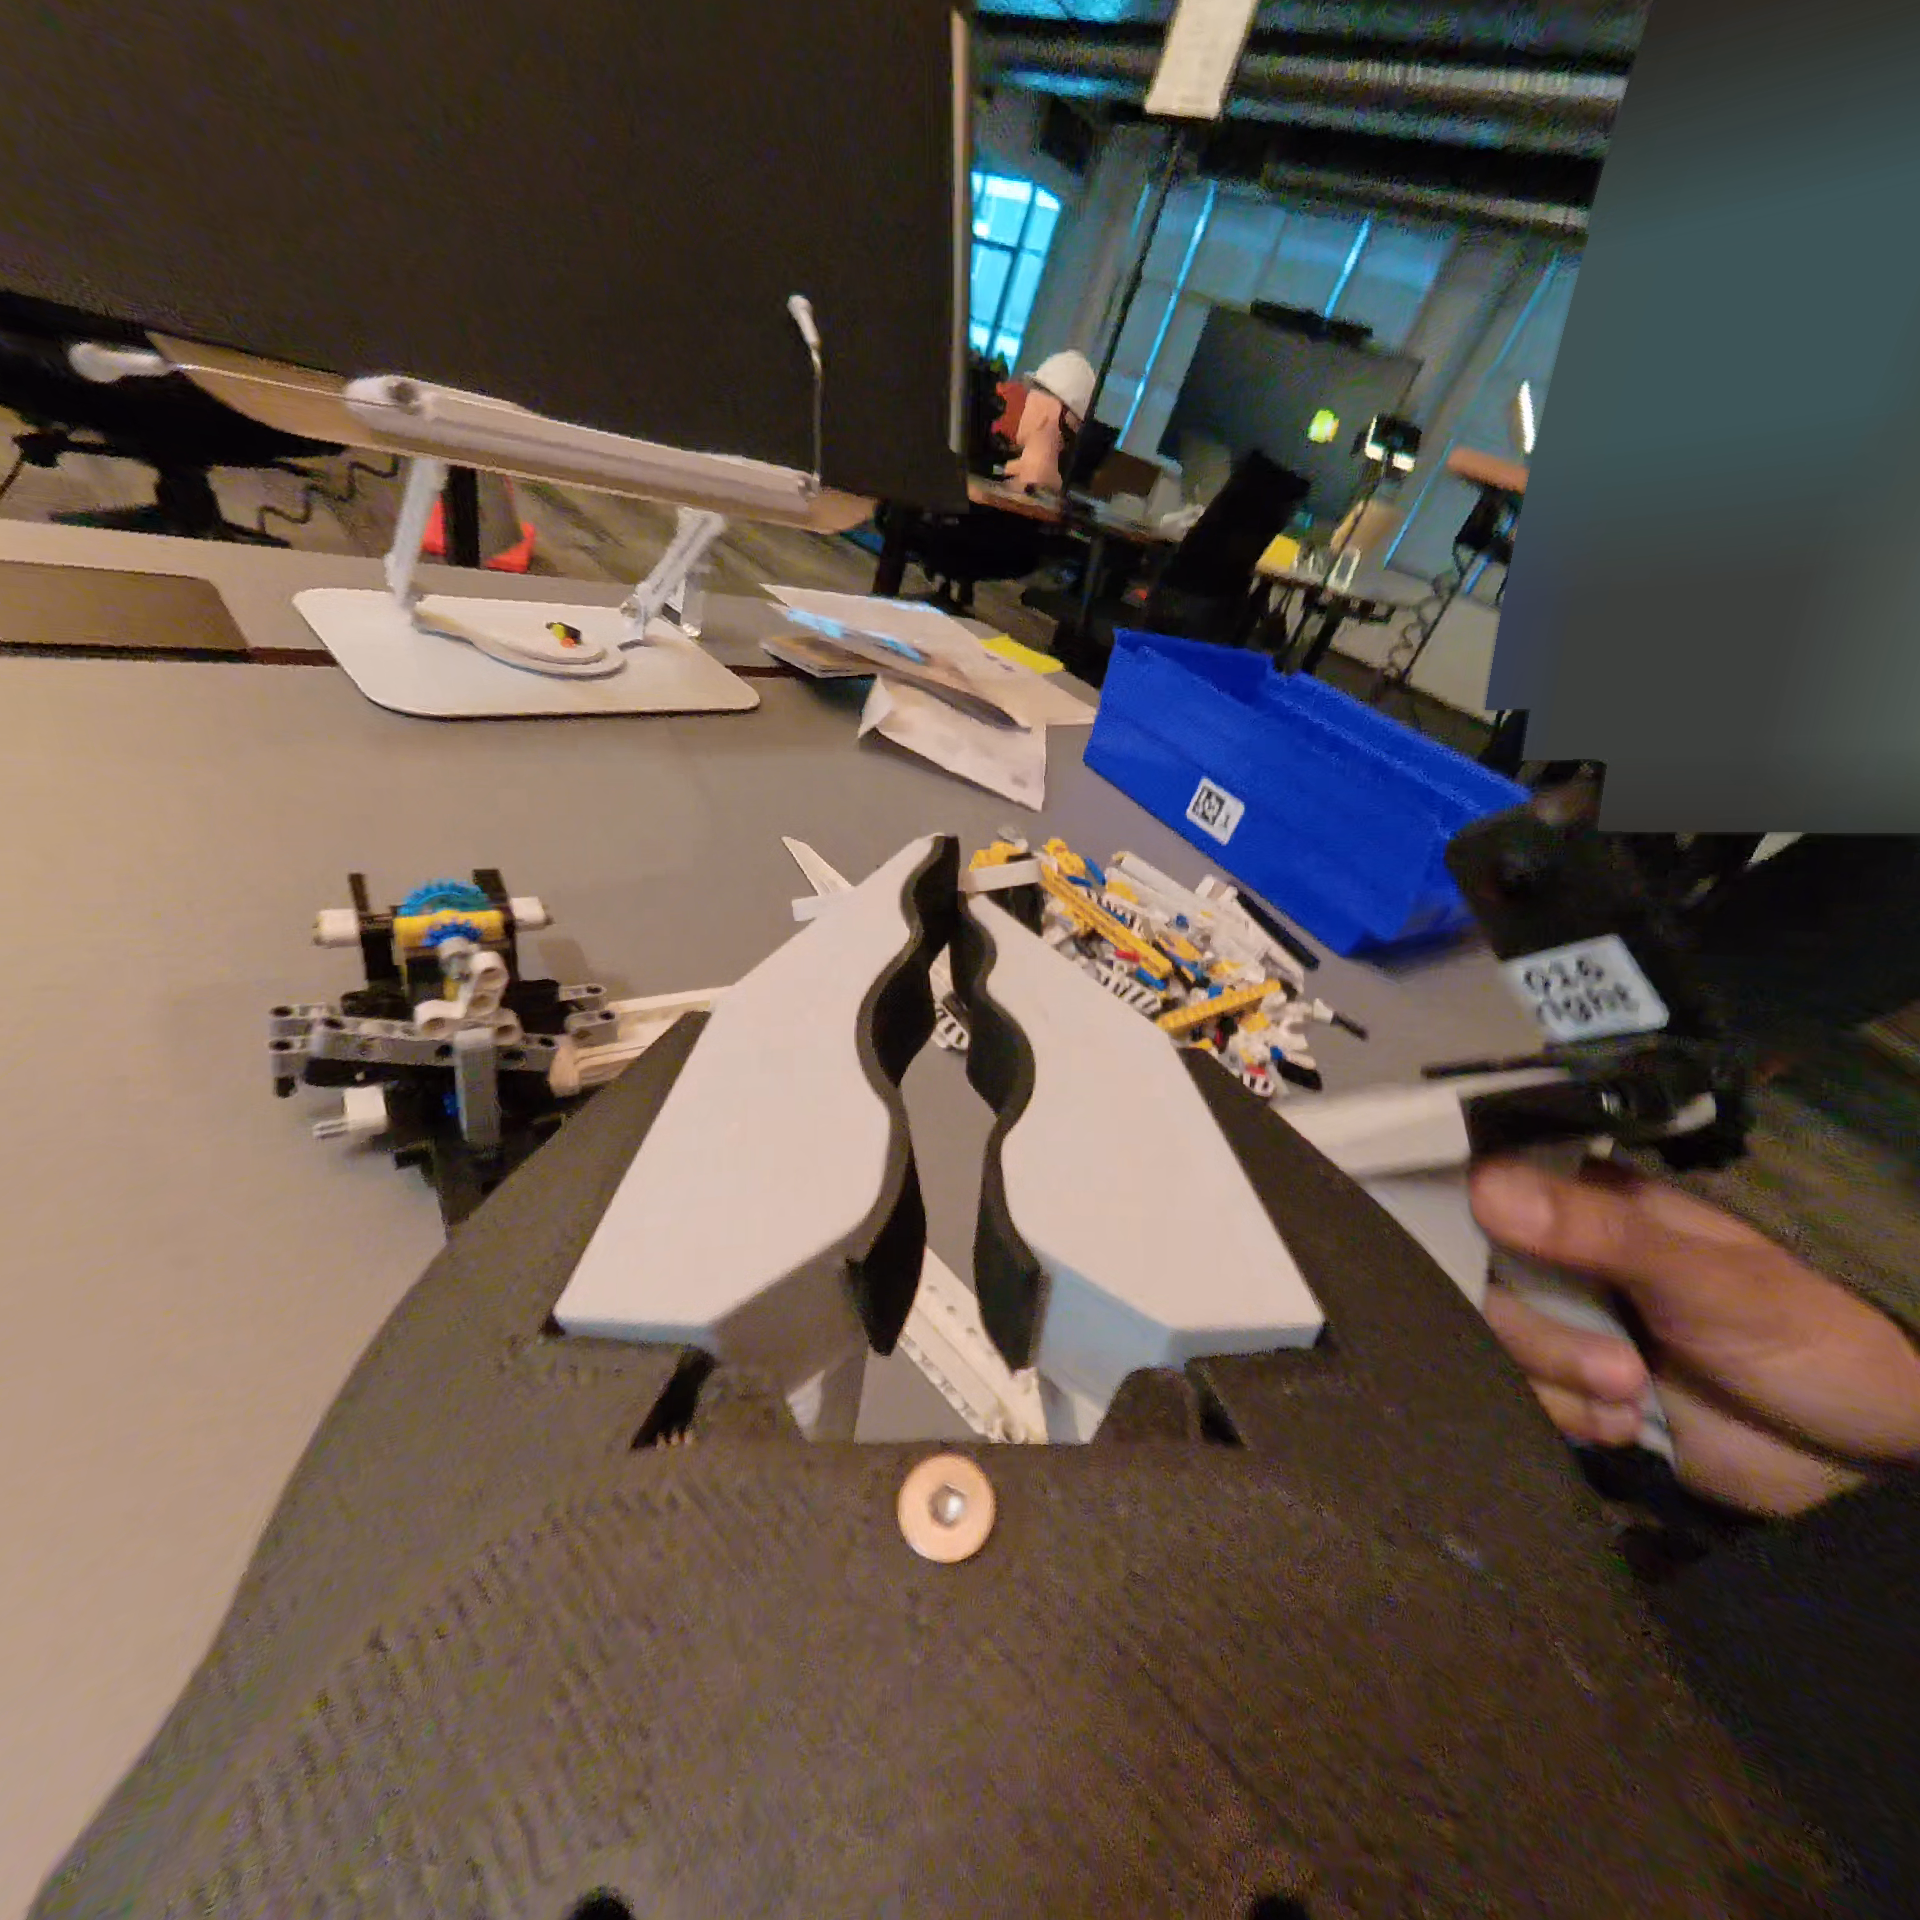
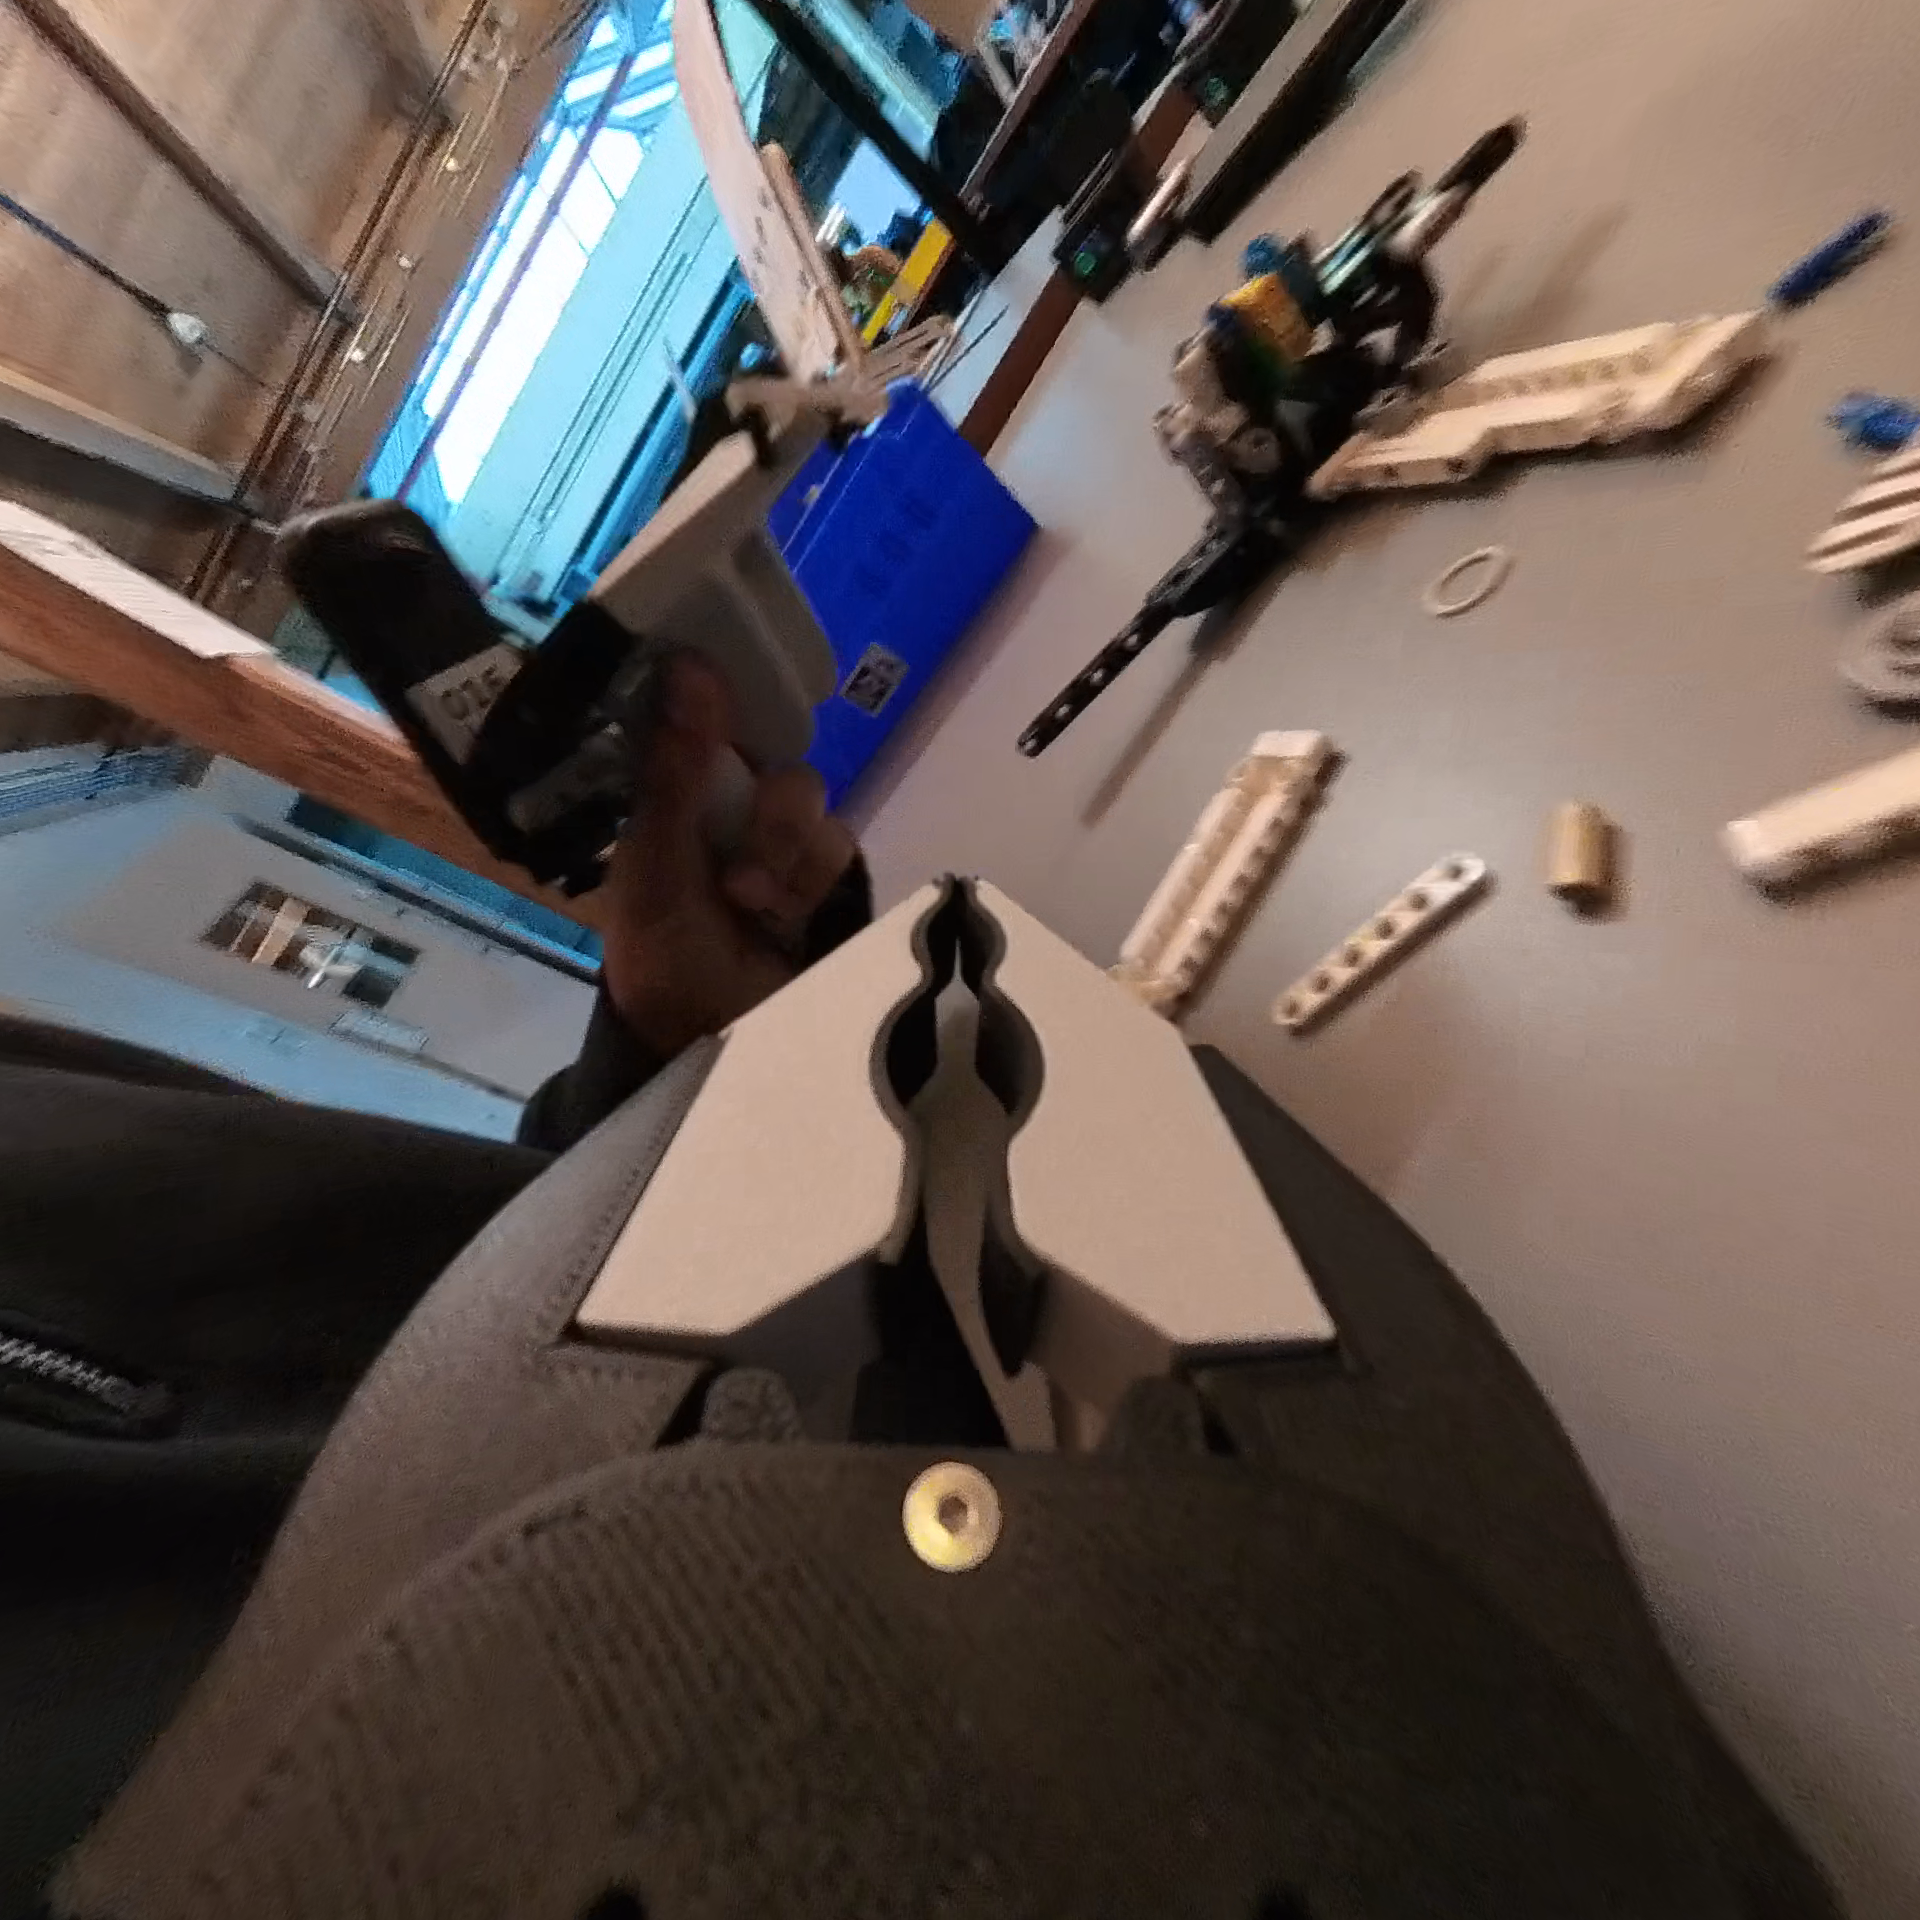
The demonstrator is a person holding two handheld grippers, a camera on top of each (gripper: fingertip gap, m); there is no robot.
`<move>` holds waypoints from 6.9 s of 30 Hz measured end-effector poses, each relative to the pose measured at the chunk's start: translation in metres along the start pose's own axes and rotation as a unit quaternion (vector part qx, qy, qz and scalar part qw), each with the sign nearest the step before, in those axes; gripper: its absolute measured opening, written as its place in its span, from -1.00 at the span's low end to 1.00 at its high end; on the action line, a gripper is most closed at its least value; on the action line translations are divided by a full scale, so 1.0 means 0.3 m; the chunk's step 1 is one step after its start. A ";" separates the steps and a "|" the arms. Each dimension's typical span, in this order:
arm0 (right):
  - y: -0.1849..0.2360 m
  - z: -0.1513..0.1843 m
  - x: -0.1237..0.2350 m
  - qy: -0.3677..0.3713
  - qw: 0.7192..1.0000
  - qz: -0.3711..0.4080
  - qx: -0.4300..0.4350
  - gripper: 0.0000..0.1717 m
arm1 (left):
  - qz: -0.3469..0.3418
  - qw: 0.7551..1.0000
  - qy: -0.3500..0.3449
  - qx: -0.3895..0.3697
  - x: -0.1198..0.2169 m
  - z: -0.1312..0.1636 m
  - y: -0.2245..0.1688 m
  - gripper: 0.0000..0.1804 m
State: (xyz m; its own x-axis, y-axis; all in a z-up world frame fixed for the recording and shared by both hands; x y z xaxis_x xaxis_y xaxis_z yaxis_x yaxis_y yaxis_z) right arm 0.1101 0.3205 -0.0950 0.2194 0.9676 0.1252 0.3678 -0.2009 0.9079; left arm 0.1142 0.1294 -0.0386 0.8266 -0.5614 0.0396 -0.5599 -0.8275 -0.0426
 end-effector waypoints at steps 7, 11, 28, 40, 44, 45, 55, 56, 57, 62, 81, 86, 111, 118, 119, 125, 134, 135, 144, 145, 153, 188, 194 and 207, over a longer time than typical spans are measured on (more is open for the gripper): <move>0.046 -0.097 0.025 -0.067 0.994 -0.024 0.077 -0.79 | 0.070 0.997 0.029 0.005 -0.075 0.054 -0.075 -1.00; 0.064 -0.096 -0.005 -0.067 0.993 -0.069 0.074 -0.72 | 0.096 0.995 0.030 0.004 -0.084 0.053 -0.112 -1.00; 0.062 -0.121 0.004 -0.023 0.996 -0.060 0.067 -0.97 | 0.050 0.974 0.047 -0.214 -0.068 0.064 -0.190 -1.00; 0.034 -0.085 -0.031 -0.018 0.989 -0.133 -0.060 -0.96 | 0.054 0.991 0.028 -0.119 -0.046 0.070 -0.154 -1.00; 0.014 -0.060 -0.014 -0.010 0.994 -0.103 -0.045 -0.98 | 0.012 0.999 -0.012 -0.046 0.004 0.039 -0.030 -1.00; 0.003 -0.057 -0.004 -0.018 0.995 -0.092 -0.045 -0.97 | 0.029 0.998 -0.007 -0.054 0.013 0.029 -0.024 -1.00; 0.060 -0.086 -0.004 0.035 0.966 0.087 0.243 -0.97 | 0.193 0.978 0.043 0.061 -0.051 0.081 -0.119 -0.83; 0.068 -0.086 -0.002 0.034 0.954 0.110 0.276 -0.97 | 0.201 0.972 0.058 0.109 -0.058 0.092 -0.109 -0.83; 0.074 -0.085 0.000 0.032 0.942 0.131 0.308 -0.96 | 0.211 0.963 0.070 0.153 -0.064 0.104 -0.103 -0.82; 0.105 -0.073 0.002 0.036 0.903 0.149 0.400 -0.96 | 0.225 0.965 0.048 0.123 -0.052 0.098 -0.119 -0.66; 0.151 -0.097 0.056 0.249 0.898 -0.053 0.358 -0.97 | 0.410 0.906 0.075 0.071 -0.046 0.074 -0.174 -0.81; 0.155 -0.116 0.074 0.227 0.900 -0.051 0.367 -0.96 | 0.409 0.904 0.060 0.107 -0.039 0.085 -0.151 -0.95; 0.167 -0.125 0.050 0.117 0.898 0.065 0.420 -0.96 | 0.286 0.922 0.002 0.262 -0.067 0.095 -0.121 -0.96; 0.093 -0.132 0.051 0.108 0.973 -0.024 0.203 -0.96 | 0.256 0.925 0.008 0.280 -0.065 0.117 -0.117 -0.98; 0.088 -0.125 0.048 0.105 0.972 -0.005 0.212 -0.96 | 0.245 0.928 0.014 0.279 -0.066 0.128 -0.112 -0.98; 0.059 -0.161 0.130 0.059 0.975 0.063 0.203 -0.97 | 0.167 0.949 -0.015 0.266 0.048 0.137 0.044 -1.00; 0.039 -0.106 0.020 0.119 0.945 0.143 0.268 -0.96 | 0.177 0.968 0.162 -0.070 -0.099 0.126 -0.186 -0.79; 0.044 -0.103 0.020 0.116 0.942 0.149 0.276 -0.96 | 0.176 0.968 0.161 -0.082 -0.096 0.123 -0.188 -0.81; 0.053 -0.086 0.024 0.093 0.967 0.108 0.213 -0.96 | 0.150 0.969 0.160 -0.111 -0.073 0.119 -0.173 -0.87; 0.052 -0.081 0.020 0.090 0.967 0.110 0.210 -0.96 | 0.144 0.968 0.161 -0.131 -0.072 0.120 -0.180 -0.91; 0.044 -0.062 0.017 0.057 0.987 0.062 0.137 -0.95 | 0.109 0.961 0.153 -0.202 -0.058 0.120 -0.205 -0.98; 0.016 -0.069 0.088 -0.089 0.980 0.092 0.153 -0.98 | 0.021 0.996 0.070 -0.054 -0.018 0.073 -0.070 -0.99; -0.080 -0.199 0.153 -0.066 0.932 0.253 0.251 -0.96 | 0.067 0.997 0.044 0.020 -0.022 0.073 -0.043 -0.99; -0.109 -0.288 0.178 -0.062 0.876 0.347 0.329 -0.76 | 0.129 0.973 -0.004 0.191 -0.014 0.125 -0.011 -0.99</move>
State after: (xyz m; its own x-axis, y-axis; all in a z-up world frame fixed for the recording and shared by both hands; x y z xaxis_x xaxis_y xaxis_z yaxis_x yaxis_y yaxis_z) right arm 0.0318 0.3920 -0.0836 0.6775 0.5620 0.4746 0.5396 -0.8182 0.1986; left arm 0.1146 0.1351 -0.0759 0.6633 -0.7478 -0.0290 -0.6878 -0.5938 -0.4176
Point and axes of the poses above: each gripper's, where its closed fingertips meet, x back along the fingers, z out of its underside, y = z × x across the jaws, the point moved 9 cm from there along x, back along the fingers, and after that the axes turned 15 degrees about -x, right-handed, at the moved point
